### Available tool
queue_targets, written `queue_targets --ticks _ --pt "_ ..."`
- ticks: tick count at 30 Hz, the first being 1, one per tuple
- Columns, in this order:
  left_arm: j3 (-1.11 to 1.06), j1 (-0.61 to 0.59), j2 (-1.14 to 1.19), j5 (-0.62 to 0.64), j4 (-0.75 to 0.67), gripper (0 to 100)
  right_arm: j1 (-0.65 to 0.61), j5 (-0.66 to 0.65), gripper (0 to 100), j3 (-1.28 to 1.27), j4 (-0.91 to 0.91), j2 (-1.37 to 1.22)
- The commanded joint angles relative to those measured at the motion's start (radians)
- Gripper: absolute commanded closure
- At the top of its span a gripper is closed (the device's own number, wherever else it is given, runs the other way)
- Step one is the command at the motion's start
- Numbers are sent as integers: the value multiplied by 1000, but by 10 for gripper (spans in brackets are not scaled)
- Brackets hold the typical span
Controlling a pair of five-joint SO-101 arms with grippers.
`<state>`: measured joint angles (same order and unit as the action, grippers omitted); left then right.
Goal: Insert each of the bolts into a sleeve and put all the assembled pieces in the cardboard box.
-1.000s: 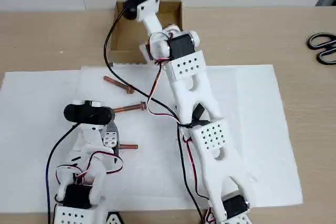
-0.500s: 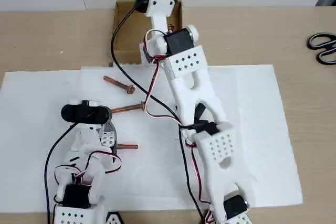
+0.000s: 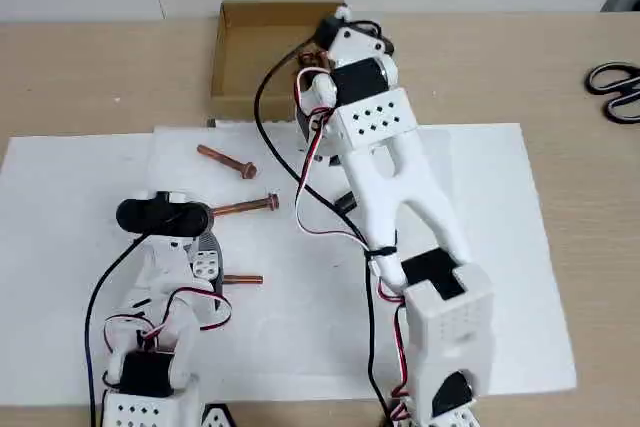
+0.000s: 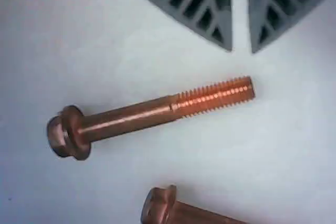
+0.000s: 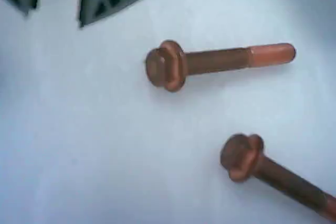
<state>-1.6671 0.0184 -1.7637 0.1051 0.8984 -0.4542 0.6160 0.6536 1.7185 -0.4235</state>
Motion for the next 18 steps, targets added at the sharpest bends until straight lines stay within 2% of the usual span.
queue_targets --ticks 1,7,13,18 --pt "2 -6 -9 0 -3 993 8 66 946 -72 7 93" --pt "2 -6 -9 0 -3 993 13 133 944 -180 7 114" --pt "2 -6 -9 0 -3 993 16 140 940 -183 5 91" --pt "2 -6 -9 0 -3 993 28 141 837 -181 4 16"
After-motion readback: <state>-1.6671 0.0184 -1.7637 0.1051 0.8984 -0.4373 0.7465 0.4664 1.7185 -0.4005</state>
